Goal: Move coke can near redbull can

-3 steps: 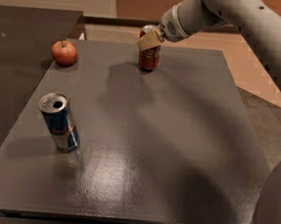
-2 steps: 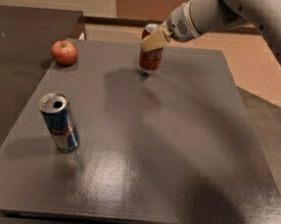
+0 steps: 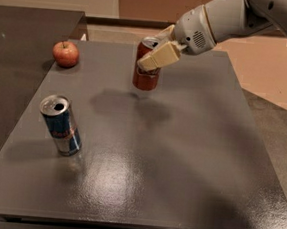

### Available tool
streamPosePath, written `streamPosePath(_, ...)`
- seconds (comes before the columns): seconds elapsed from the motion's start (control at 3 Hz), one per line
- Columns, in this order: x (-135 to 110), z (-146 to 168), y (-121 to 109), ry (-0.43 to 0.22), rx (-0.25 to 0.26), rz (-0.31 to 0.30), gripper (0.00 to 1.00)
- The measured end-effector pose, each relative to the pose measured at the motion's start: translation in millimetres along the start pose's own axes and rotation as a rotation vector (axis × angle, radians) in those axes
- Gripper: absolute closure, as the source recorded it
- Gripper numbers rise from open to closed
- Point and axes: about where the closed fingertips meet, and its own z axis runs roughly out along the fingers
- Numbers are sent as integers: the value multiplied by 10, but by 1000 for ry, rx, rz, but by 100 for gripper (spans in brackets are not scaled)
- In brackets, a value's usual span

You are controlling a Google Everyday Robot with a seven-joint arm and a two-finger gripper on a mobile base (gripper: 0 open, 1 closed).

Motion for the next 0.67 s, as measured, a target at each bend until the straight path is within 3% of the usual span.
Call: streamPosePath(0.67,-13,142,764,19,-214,-104,100)
